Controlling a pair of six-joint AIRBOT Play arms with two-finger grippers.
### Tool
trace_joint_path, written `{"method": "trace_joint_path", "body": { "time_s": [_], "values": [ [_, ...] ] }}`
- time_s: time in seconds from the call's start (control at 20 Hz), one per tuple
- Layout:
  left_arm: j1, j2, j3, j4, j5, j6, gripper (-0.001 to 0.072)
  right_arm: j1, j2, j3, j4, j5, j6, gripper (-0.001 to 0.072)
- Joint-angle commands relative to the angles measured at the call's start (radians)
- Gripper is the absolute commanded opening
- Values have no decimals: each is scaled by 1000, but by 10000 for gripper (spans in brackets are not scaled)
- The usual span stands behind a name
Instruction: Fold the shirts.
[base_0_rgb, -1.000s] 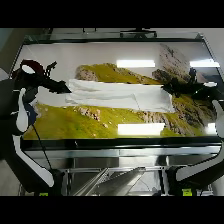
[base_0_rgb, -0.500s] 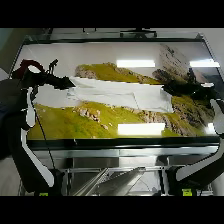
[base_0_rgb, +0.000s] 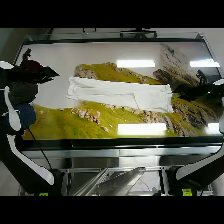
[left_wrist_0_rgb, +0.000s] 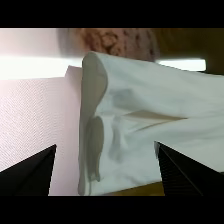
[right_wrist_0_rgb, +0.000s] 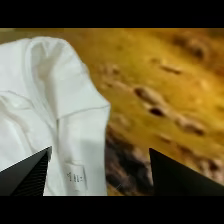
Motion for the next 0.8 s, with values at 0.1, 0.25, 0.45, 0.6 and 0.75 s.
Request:
{"method": "trace_joint_path", "body": {
  "time_s": [0.1, 0.25, 0.45, 0.6, 0.75],
  "values": [
    [15, 30, 0, -29, -51, -13, 317, 120, -49, 6, -16, 18, 2, 701],
    [-8, 30, 0, -30, -84, -12, -2, 183, -49, 6, -16, -14, -1, 698],
    [-106, 29, -1, -26, -114, -9, -3, 210, -49, 6, -14, -23, -15, 158],
    [-252, 27, -62, -24, -91, -8, -2, 208, -41, 23, -11, -14, -11, 26],
    [-430, 27, -178, -22, 61, -8, 0, 209, -24, 106, -11, 33, 0, 25]
  ]
}}
